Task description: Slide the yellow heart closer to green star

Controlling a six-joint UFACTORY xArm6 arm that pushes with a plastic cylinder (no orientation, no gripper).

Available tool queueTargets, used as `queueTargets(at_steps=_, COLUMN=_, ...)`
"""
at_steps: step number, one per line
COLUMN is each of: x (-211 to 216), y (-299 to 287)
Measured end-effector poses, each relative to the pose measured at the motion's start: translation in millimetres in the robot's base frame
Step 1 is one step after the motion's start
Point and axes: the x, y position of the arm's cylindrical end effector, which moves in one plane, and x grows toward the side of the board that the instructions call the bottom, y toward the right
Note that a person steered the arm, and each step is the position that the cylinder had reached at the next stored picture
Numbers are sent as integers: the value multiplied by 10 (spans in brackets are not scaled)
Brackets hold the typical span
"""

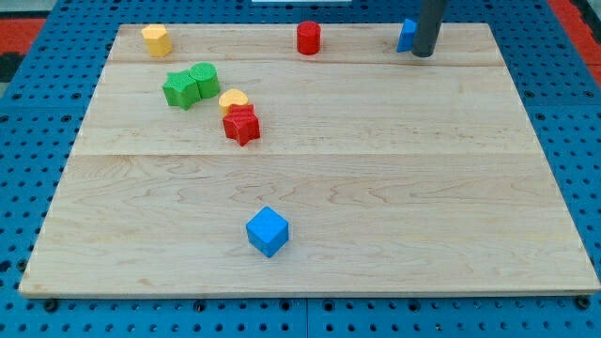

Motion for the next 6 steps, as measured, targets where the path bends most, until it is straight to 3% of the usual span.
queueTargets(at_steps=2, x=66, y=-64)
queueTargets(at_steps=4, x=577, y=-1054)
queueTargets(at_steps=5, x=577, y=-1819)
queueTargets(at_steps=6, x=949, y=-2246)
